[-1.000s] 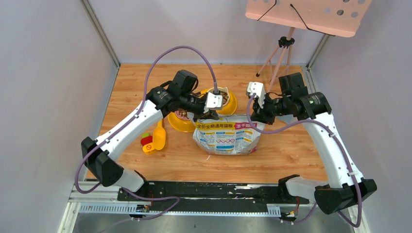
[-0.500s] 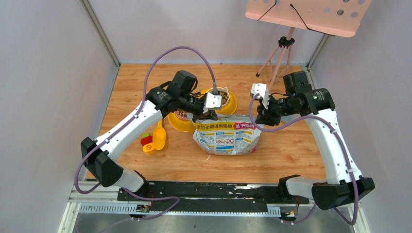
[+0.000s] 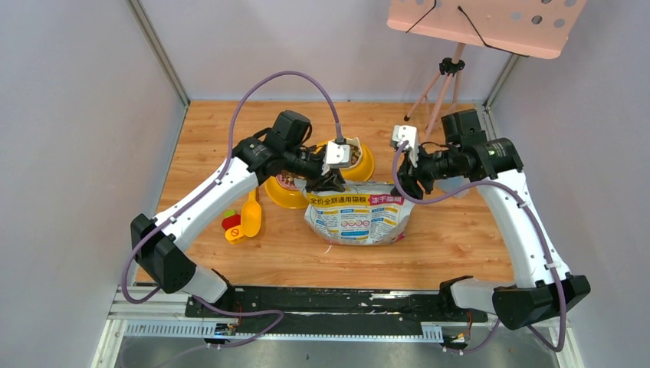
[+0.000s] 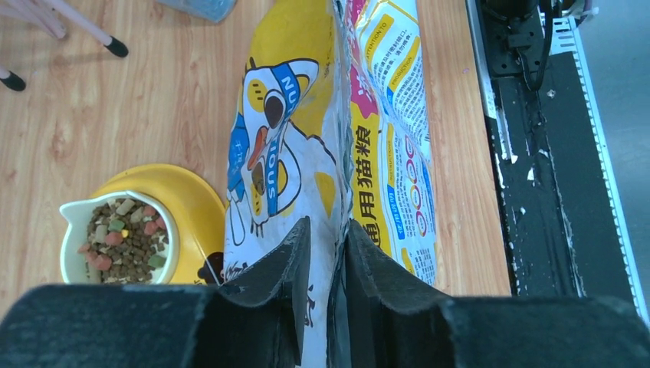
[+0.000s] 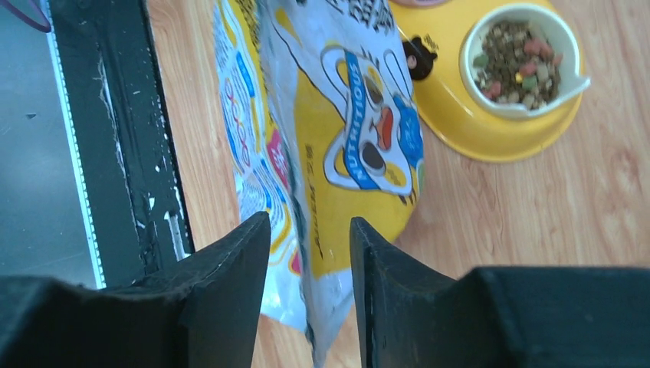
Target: Serve the pet food
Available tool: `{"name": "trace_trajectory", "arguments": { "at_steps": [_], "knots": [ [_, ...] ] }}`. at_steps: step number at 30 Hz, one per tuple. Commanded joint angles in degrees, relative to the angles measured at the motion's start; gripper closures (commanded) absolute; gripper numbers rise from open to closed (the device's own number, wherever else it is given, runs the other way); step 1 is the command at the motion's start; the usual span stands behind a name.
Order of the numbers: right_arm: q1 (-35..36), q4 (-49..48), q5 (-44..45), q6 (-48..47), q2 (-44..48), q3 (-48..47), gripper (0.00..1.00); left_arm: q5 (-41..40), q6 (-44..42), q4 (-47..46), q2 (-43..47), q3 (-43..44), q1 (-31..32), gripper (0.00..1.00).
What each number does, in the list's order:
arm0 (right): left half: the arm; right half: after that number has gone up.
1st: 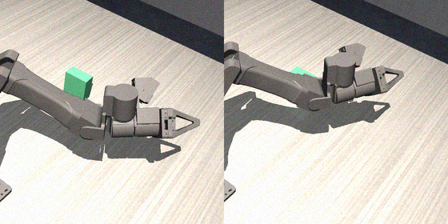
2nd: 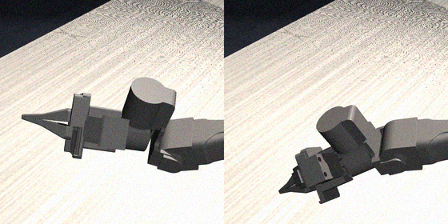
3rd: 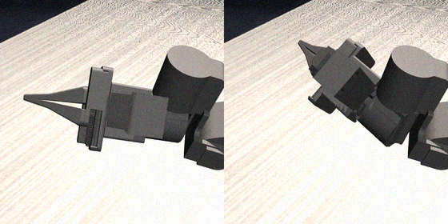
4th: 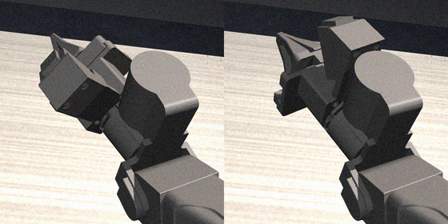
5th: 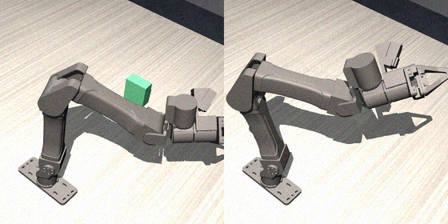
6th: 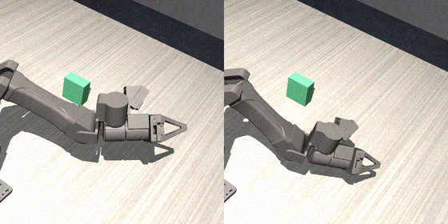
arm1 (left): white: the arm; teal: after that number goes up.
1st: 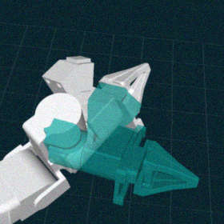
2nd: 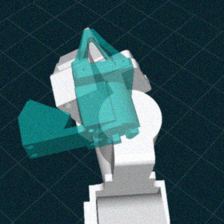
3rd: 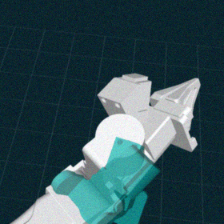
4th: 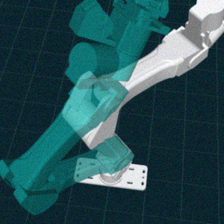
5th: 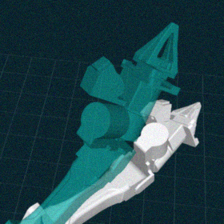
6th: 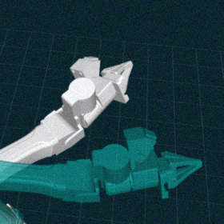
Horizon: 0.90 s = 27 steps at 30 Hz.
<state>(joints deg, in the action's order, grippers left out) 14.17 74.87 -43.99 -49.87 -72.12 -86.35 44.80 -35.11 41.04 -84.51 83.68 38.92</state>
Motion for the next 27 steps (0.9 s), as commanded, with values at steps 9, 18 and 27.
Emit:
{"name": "trace_trajectory", "arguments": {
  "at_steps": [9, 18, 27],
  "knots": [
    [10.4, -17.8, -2.4, 6.7, -1.2, 3.4, 0.58, 2.3, 4.9, -4.9, -1.3, 0.6, -0.2, 0.89],
    [14.1, -28.8, 2.2, 6.1, 3.2, 10.8, 0.67, 1.6, 7.6, -6.5, -0.9, -0.1, -0.3, 1.0],
    [14.4, -29.5, 1.4, 7.8, 3.4, 10.0, 1.0, 2.1, 9.6, -7.3, -1.3, -0.1, -0.5, 0.96]
  ]
}}
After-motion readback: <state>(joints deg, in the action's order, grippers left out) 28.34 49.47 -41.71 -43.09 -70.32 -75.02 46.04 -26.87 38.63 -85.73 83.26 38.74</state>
